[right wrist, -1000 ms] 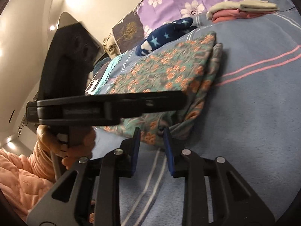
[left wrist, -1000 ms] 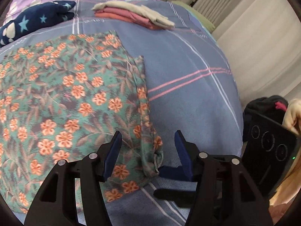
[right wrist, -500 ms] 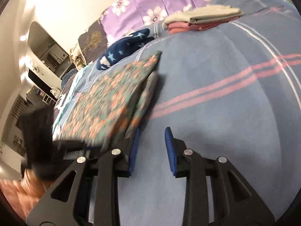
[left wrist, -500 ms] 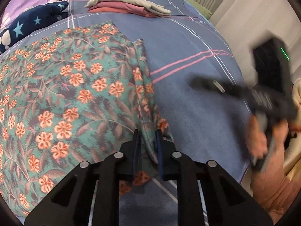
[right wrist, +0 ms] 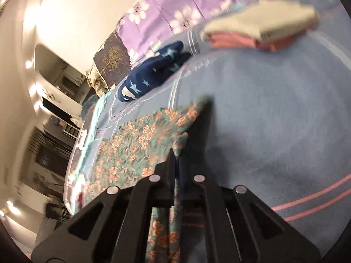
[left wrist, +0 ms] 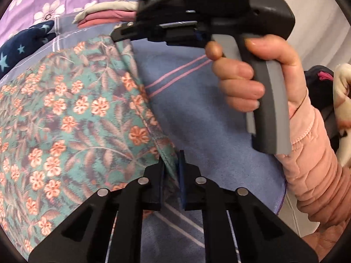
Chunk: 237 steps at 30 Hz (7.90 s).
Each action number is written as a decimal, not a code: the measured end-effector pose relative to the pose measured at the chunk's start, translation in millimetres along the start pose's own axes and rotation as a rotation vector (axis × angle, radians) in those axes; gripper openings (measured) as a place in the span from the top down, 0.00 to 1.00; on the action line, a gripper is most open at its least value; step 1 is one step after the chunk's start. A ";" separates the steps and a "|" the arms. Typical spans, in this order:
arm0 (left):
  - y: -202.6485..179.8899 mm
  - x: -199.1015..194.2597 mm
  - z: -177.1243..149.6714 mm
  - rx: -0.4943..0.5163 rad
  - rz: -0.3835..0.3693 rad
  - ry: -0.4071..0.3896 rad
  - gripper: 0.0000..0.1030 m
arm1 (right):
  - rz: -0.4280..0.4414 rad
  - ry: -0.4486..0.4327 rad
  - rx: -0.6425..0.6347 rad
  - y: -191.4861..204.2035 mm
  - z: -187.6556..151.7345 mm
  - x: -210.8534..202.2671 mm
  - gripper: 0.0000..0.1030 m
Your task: Fold small clothes
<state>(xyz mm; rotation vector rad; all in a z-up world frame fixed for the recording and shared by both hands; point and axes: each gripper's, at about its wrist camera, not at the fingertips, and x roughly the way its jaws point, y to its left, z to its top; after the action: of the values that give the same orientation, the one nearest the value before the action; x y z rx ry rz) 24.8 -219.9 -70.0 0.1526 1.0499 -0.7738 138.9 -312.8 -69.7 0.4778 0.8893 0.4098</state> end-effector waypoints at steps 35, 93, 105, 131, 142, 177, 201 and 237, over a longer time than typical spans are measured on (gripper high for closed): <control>183.6 -211.8 -181.0 -0.545 0.226 -0.484 0.66 | -0.453 0.014 -0.304 68.2 -51.3 6.9 0.76; 264.3 -229.8 -280.5 -0.501 0.108 -0.436 0.84 | -0.116 0.154 -0.697 369.4 -74.2 201.7 0.59; 259.4 -191.6 -237.2 -0.447 0.175 -0.359 0.46 | -0.250 0.224 -0.829 296.3 -202.2 118.6 0.37; 279.8 -201.0 -234.2 -0.557 0.105 -0.400 0.48 | -0.301 0.032 -0.275 148.4 -156.9 -8.1 0.42; 321.8 -179.3 -177.1 -0.564 -0.016 -0.358 0.45 | -0.142 0.116 -0.997 335.5 -232.0 102.8 0.39; 321.0 -199.4 -67.6 -0.552 -0.012 -0.359 0.86 | -0.167 -0.083 -0.764 353.7 -174.1 94.1 0.86; 198.3 -159.2 41.5 -0.364 0.118 -0.289 0.89 | 0.013 -0.147 -0.383 213.5 -124.7 12.6 0.87; 27.0 -41.7 113.4 -0.043 0.184 -0.130 0.48 | 0.078 -0.093 0.136 12.0 -145.3 -50.1 0.89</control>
<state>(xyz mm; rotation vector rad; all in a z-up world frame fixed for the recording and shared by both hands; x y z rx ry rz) 112.9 -231.8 16.2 0.1574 0.9146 -0.5867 -9.2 -296.8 -109.6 0.6530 0.8135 0.3970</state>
